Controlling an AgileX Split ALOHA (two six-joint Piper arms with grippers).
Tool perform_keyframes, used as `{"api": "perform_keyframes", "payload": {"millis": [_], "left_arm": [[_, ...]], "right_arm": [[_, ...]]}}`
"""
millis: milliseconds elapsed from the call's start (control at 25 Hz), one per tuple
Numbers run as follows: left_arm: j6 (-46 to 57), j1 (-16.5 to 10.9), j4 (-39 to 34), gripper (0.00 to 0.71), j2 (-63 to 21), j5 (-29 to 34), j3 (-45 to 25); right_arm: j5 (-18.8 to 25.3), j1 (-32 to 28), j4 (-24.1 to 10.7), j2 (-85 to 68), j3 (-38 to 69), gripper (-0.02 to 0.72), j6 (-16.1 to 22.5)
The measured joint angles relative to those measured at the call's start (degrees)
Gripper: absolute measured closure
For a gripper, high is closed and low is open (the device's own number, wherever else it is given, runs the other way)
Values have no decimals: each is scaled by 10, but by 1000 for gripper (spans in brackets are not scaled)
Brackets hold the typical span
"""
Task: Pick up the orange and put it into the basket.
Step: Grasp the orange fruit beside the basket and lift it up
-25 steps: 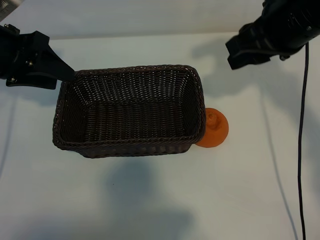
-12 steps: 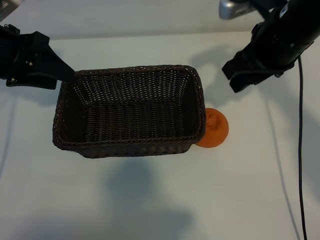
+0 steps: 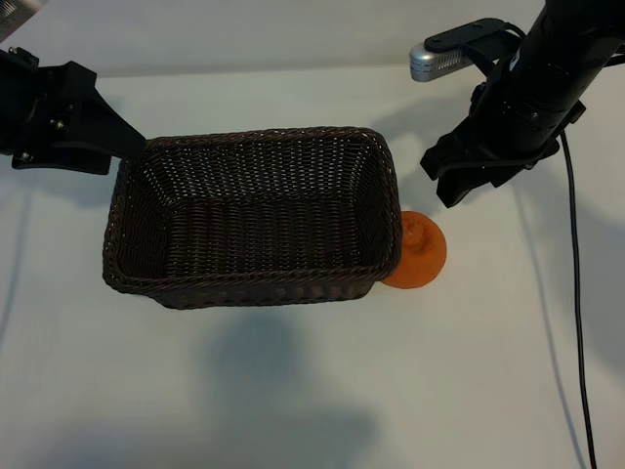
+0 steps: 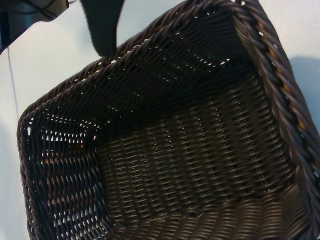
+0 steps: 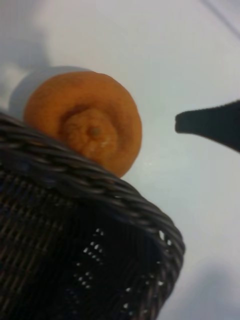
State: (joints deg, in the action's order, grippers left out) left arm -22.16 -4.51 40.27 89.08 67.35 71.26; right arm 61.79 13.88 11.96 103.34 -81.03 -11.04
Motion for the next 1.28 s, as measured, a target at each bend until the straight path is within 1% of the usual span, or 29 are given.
{"api": "perform_keyframes", "payload": {"millis": [440,560,720,800,960,1040,1280], "left_arm": [[0,0,0,186,0,0,0],[-2,0,0,186,0,0,0],[-2,0,0,186,0,0,0],[-2,0,0,186,0,0,0],[-2,0,0,186,0,0,0],[-2,0,0,186,0,0,0],[-6,0,0,186,0,0,0]], "right_arm": [[-5,0,2,0,0,129,0],[-10,0,15,0,0,128,0],[-25,0,41,0,0,128,-8],[-34,0,45,0,0,128,-14],[-42,0,39,6,1,129,-21],[-49,0,38,12,8,131,-33],[-58,0,48,26,41,152,-106]]}}
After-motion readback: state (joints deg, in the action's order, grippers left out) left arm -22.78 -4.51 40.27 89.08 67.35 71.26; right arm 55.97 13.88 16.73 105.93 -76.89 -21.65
